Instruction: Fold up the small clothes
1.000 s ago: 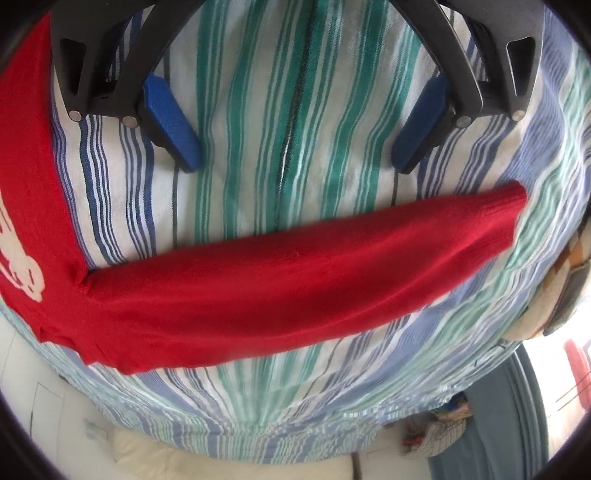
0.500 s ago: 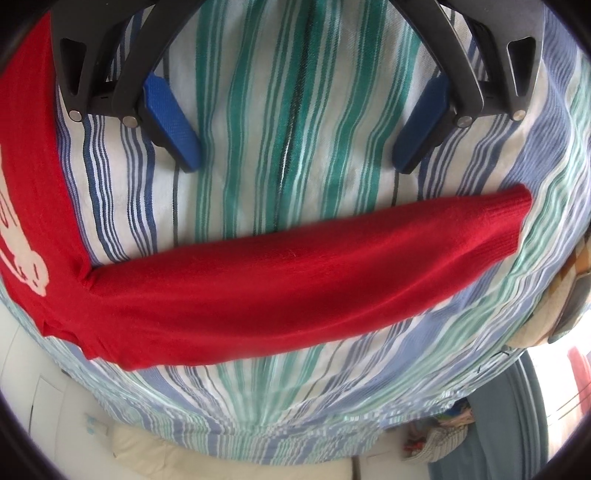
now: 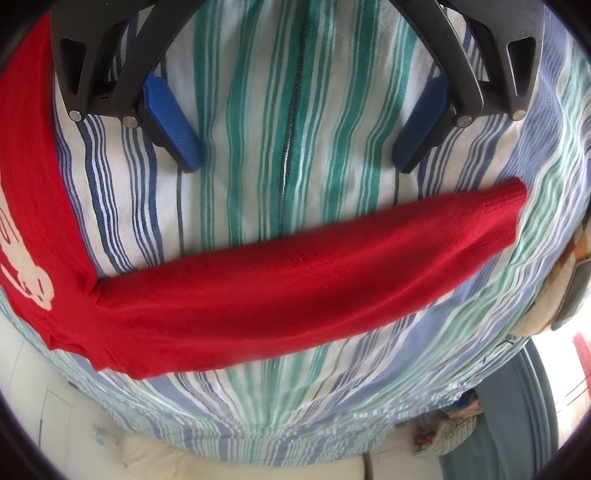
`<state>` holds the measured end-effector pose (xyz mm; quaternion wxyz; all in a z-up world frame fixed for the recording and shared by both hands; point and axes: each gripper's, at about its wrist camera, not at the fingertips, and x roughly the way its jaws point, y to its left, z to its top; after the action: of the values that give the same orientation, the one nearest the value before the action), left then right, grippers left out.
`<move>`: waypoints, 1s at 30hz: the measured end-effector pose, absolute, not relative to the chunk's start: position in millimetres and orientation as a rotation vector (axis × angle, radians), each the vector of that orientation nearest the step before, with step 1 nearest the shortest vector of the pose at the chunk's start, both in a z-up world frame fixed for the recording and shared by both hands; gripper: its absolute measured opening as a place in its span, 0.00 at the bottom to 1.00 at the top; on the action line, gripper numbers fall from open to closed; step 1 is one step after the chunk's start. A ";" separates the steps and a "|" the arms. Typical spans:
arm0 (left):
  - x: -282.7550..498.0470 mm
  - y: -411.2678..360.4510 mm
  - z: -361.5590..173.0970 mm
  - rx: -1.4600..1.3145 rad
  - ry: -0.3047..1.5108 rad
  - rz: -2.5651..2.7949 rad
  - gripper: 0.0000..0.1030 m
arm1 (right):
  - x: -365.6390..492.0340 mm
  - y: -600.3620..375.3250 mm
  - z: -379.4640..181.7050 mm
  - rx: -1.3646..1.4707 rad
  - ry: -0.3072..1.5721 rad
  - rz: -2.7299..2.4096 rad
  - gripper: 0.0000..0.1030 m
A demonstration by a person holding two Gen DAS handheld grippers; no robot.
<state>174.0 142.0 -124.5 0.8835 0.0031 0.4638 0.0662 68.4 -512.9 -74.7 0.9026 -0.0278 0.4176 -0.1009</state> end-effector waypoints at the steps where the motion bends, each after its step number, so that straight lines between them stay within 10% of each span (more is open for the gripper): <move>1: 173.5 141.9 -124.4 0.006 0.964 0.138 1.00 | 68.5 -512.9 -74.7 -0.057 0.864 -0.209 0.95; 22: 167.8 143.7 -117.8 -0.010 0.944 0.132 0.99 | 67.2 -516.6 -75.8 -0.043 0.869 -0.203 0.97; 30: 158.0 143.1 -101.4 -0.026 0.894 0.088 1.00 | 43.7 -612.0 7.1 0.348 0.704 -0.154 0.96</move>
<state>158.0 143.1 -101.4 0.9006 -0.0126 0.4323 0.0426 43.7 -612.0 7.1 0.9210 0.1692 0.3429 -0.0749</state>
